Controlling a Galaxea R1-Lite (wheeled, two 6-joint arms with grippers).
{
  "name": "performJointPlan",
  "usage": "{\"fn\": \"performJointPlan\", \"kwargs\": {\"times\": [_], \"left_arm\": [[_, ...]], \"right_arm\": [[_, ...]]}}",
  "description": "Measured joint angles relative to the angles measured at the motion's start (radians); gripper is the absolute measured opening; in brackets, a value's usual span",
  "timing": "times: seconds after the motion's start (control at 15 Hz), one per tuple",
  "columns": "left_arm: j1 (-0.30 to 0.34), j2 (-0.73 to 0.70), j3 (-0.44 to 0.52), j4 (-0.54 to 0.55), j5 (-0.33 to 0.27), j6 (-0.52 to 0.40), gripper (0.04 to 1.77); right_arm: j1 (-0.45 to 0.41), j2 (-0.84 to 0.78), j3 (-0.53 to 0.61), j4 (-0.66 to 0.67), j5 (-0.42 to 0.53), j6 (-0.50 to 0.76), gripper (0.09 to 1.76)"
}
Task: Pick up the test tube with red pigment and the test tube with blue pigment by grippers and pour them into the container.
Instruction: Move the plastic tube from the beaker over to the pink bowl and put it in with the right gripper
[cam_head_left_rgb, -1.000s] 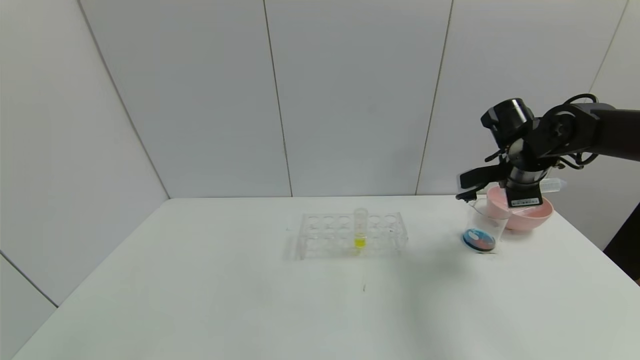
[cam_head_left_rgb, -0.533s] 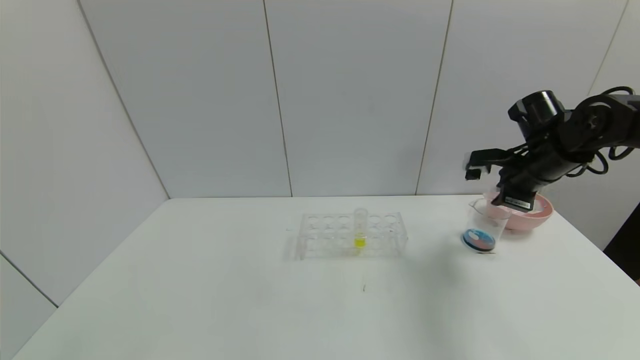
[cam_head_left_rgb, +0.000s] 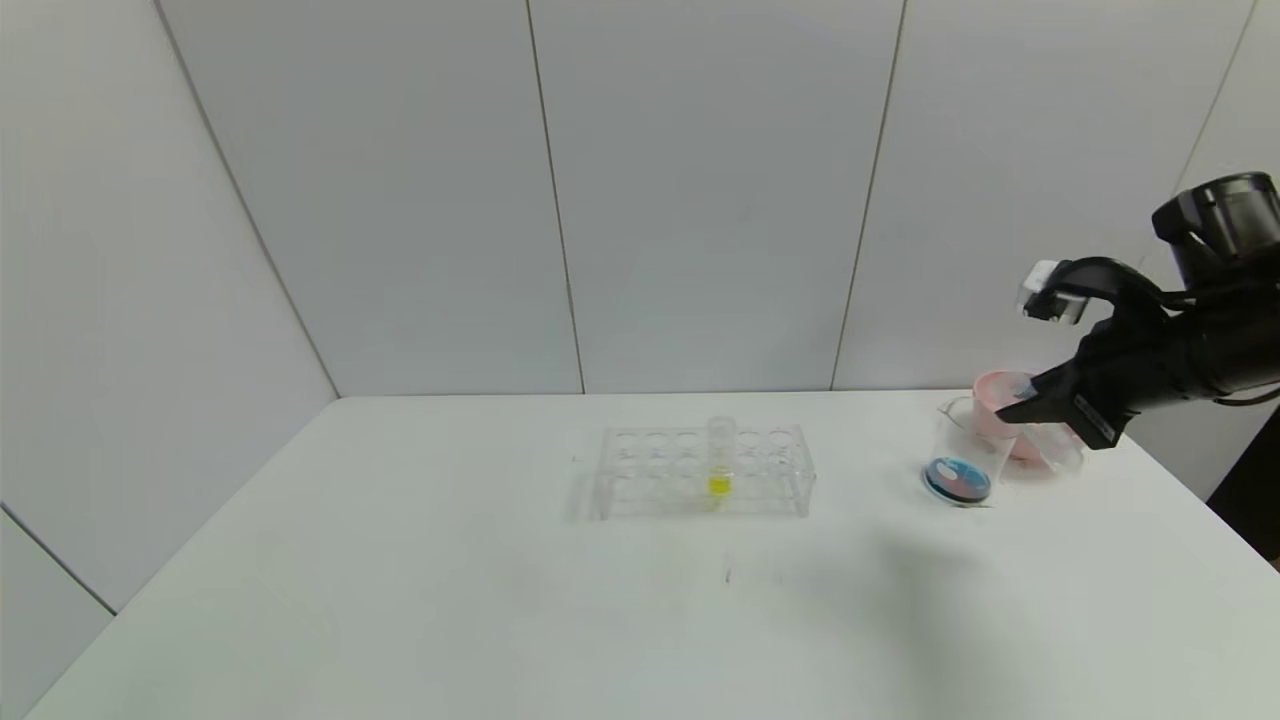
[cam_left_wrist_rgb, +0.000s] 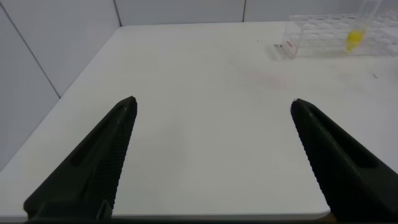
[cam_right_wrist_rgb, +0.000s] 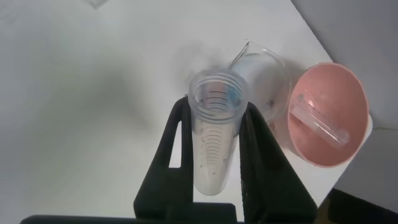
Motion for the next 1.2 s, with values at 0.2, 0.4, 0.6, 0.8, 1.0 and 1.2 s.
{"fn": "performJointPlan", "kwargs": {"times": [0.2, 0.4, 0.6, 0.8, 1.0, 1.2], "left_arm": [[0.0, 0.0, 0.0, 0.0, 0.0, 0.0, 1.76], [0.0, 0.0, 0.0, 0.0, 0.0, 0.0, 1.76], [0.0, 0.0, 0.0, 0.0, 0.0, 0.0, 1.76], [0.0, 0.0, 0.0, 0.0, 0.0, 0.0, 1.76], [0.0, 0.0, 0.0, 0.0, 0.0, 0.0, 1.76], [0.0, 0.0, 0.0, 0.0, 0.0, 0.0, 1.76]], "right_arm": [[-0.024, -0.132, 0.287, -0.264, 0.07, 0.105, 0.49], [-0.042, -0.264, 0.534, -0.546, 0.112, 0.399, 0.49], [-0.063, -0.333, 0.719, -0.869, 0.121, 0.601, 0.49], [-0.13, -0.341, 0.824, -1.09, 0.123, 0.743, 0.49], [-0.215, -0.317, 0.849, -1.13, 0.126, 0.752, 0.49], [-0.274, -0.272, 0.831, -1.153, 0.127, 0.722, 0.49]]}}
